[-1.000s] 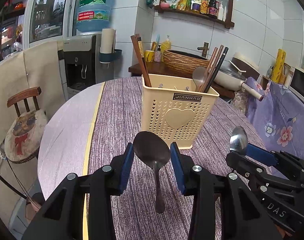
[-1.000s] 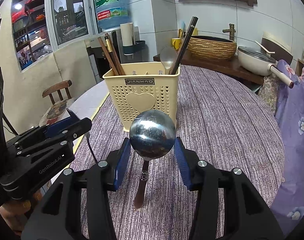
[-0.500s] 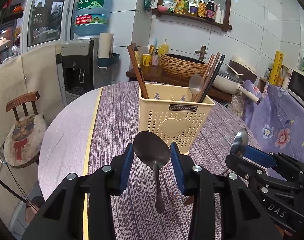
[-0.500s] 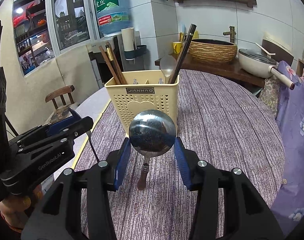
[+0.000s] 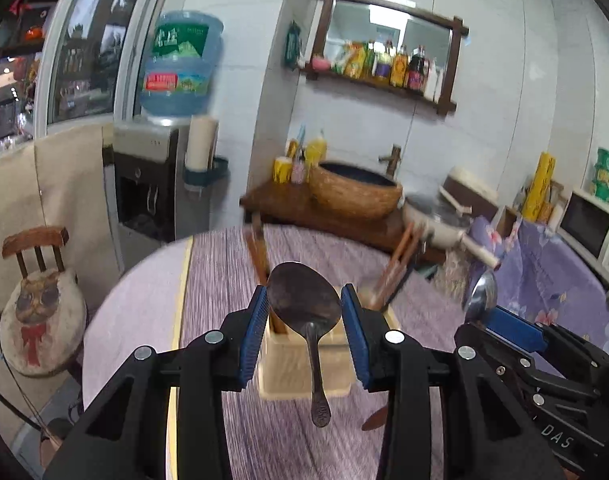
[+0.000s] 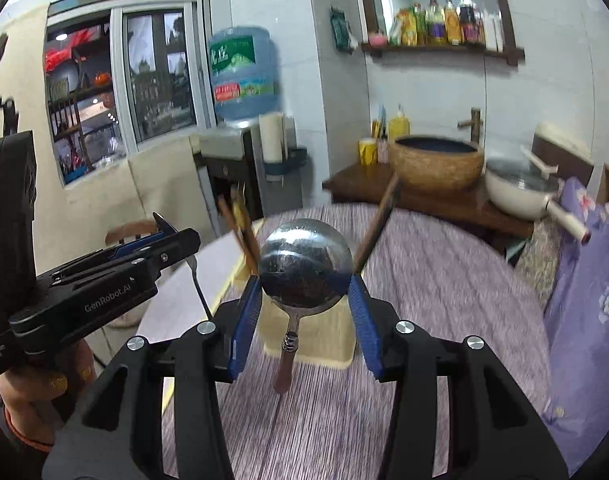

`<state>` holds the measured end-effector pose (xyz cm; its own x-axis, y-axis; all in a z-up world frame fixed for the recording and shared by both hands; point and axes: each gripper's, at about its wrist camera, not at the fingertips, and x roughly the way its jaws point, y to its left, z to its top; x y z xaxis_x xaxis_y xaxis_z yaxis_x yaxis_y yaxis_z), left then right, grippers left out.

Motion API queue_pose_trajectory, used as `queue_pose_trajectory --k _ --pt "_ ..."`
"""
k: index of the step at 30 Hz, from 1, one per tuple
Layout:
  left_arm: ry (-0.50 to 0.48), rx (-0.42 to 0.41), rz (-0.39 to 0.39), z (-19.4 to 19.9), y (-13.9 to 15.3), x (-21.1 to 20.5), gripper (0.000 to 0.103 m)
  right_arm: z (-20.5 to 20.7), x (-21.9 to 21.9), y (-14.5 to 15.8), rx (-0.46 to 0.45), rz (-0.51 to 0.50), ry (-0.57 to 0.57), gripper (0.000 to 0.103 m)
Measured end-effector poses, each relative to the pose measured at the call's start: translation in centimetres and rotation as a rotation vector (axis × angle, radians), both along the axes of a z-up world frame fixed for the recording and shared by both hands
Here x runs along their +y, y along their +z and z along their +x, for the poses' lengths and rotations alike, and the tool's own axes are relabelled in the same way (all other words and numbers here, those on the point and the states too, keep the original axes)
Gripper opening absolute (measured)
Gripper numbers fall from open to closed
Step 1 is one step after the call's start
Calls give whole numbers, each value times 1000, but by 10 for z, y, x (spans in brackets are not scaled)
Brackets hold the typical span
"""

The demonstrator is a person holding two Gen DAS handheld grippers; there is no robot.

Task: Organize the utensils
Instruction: 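Lower both spoons into the holder and open both tools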

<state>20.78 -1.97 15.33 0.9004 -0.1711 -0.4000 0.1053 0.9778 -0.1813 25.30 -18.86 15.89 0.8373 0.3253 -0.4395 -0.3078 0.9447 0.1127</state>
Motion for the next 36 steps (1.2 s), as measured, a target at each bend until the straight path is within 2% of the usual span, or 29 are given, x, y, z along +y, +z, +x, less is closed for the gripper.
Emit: queue_pose_trajectory --k 5,8,11,14,18,23,27,30,33,36 --pt "28 -91 -13 24 44 -4 38 26 1 52 -95 11 -39 45" --pt "63 -127 21 37 45 -10 38 45 5 59 -119 -1 -73 45" --pt "69 -116 44 51 26 -14 38 61 10 48 -111 -12 -93 46" --pt "65 -83 38 60 -1 -15 38 75 15 22 -90 -35 -108 46" --pt "59 -42 54 61 -29 -15 38 83 21 -11 -57 -67 -104 46" --pt "45 -9 37 59 -52 -7 38 83 23 -41 -29 -87 -98 46" --pt "36 16 41 60 -67 -5 38 81 22 -56 -34 -98 -101 44" --pt "33 41 49 62 -76 -5 38 81 24 -63 -19 -112 -94 32" --pt "28 44 31 61 -80 -2 38 81 23 -66 -29 -114 -95 32" --pt "23 35 55 56 -79 -3 38 75 20 -62 -49 -103 -94 43"
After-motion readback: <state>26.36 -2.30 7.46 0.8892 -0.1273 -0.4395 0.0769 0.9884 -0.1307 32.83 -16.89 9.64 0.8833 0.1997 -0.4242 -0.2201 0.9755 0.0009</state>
